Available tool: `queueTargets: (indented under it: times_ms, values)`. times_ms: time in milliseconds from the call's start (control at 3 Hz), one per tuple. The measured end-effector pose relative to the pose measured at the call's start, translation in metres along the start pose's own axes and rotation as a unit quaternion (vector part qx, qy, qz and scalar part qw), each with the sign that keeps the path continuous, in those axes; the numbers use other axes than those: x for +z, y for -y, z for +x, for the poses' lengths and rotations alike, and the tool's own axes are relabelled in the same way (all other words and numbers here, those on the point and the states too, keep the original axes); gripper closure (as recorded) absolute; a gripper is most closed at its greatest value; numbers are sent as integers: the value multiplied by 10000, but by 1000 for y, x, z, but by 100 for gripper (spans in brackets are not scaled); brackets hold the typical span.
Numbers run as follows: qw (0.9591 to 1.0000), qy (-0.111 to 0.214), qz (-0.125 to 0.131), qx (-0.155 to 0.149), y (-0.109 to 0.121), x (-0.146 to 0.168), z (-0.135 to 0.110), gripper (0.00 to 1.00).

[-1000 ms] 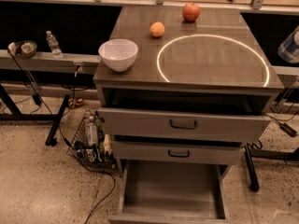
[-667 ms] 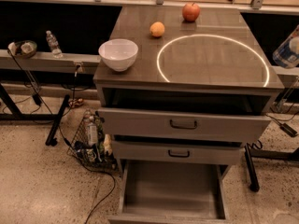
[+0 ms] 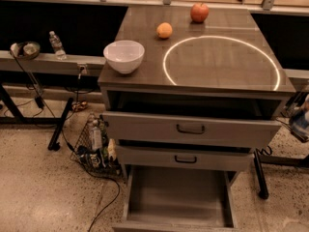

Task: Place redbull can into bottom drawer

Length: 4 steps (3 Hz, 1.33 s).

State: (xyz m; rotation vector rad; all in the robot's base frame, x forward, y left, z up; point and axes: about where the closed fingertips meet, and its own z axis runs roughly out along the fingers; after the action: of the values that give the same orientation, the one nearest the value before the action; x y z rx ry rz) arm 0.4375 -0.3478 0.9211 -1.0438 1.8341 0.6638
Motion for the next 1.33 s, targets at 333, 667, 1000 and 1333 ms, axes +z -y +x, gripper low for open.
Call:
queueTargets:
  times_ms: [333,667,1000,1333]
  values:
    - [9996,-207,-165,-64,-17,10,56,100]
    - [9990,-396,-194,-30,-36,47,118,100]
    - [9990,-396,-194,-30,-36,47,118,100]
    - [9990,-410,-174,61,-50,92,156,100]
